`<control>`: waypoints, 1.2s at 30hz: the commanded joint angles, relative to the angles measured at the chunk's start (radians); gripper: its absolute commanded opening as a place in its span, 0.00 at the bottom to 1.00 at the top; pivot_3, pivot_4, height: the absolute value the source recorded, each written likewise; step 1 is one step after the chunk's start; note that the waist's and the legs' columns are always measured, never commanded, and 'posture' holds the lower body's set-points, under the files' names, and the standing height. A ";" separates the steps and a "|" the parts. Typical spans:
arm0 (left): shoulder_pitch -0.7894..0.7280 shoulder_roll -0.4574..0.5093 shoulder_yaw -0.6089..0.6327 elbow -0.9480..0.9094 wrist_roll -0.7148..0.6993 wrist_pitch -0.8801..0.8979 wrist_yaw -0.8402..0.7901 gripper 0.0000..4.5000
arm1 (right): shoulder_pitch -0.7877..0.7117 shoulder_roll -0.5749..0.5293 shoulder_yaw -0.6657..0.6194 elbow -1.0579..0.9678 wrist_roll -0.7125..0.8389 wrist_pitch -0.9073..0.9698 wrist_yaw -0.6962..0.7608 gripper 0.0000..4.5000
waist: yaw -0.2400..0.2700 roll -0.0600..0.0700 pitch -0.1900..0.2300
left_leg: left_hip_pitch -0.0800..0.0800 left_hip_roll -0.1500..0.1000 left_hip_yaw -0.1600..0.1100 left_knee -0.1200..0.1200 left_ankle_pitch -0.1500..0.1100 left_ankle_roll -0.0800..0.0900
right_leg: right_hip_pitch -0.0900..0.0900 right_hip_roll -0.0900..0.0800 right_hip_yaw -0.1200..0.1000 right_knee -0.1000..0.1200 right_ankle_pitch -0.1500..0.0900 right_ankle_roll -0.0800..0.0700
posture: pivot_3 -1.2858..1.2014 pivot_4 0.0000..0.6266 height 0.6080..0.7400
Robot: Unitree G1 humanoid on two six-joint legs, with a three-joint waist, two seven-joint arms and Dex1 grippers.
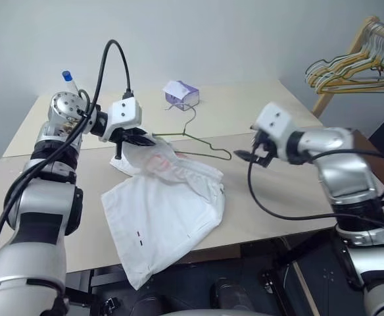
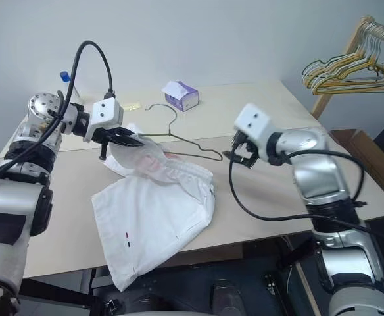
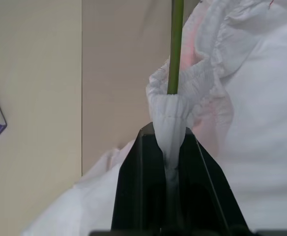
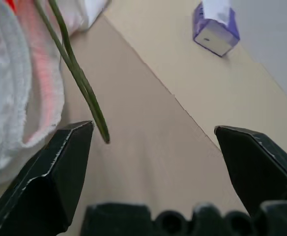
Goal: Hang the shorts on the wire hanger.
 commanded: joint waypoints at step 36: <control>-0.028 0.064 0.104 -0.068 -0.190 0.075 -0.167 0.00 | 0.143 0.256 -0.044 0.068 0.214 0.205 -0.350 0.01 | -0.031 -0.001 -0.001 | 0.001 -0.001 -0.002 0.001 -0.004 0.006 | 0.001 0.000 0.002 0.001 0.000 0.000 | 0.45 0.00 1.00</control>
